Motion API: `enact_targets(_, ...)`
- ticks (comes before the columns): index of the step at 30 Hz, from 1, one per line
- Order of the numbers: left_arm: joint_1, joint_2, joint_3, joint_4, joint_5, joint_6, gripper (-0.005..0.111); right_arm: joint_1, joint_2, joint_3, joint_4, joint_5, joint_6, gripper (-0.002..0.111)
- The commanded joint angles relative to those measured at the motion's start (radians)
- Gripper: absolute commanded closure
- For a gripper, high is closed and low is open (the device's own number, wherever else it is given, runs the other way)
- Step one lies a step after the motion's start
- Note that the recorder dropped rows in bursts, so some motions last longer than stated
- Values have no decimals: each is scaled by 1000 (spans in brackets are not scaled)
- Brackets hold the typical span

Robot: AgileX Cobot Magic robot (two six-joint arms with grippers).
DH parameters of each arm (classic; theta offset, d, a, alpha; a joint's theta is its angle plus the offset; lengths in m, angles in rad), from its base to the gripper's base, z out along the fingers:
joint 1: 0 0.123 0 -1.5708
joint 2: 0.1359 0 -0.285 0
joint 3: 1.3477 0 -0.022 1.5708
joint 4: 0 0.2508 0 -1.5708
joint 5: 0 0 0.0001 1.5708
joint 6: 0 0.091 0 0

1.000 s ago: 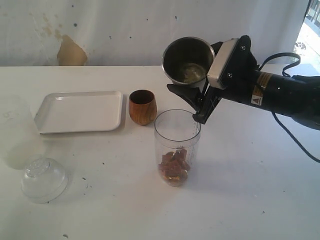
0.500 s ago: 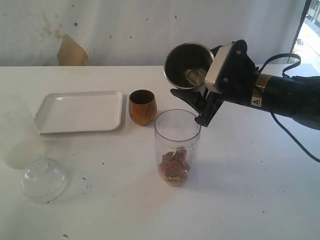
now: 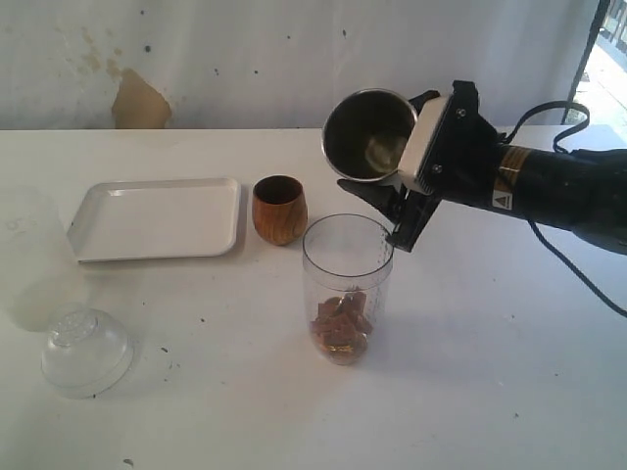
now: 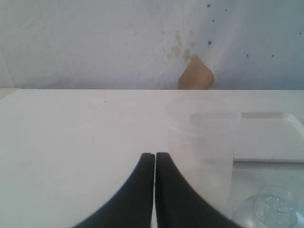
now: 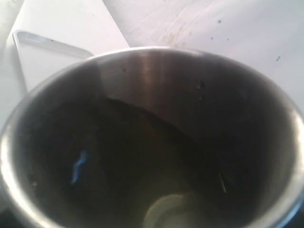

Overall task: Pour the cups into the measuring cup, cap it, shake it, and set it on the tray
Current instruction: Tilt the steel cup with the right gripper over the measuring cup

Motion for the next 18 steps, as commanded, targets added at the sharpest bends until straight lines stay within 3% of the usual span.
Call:
enact_targets(1,-3,-4,6,3,-12,-1,106,-12,-11,-12,39,-37,-35,108)
enact_targets(18,-3,-4,6,3,-12,-1,106,-74,-11,-12,-39,-118,-4,108)
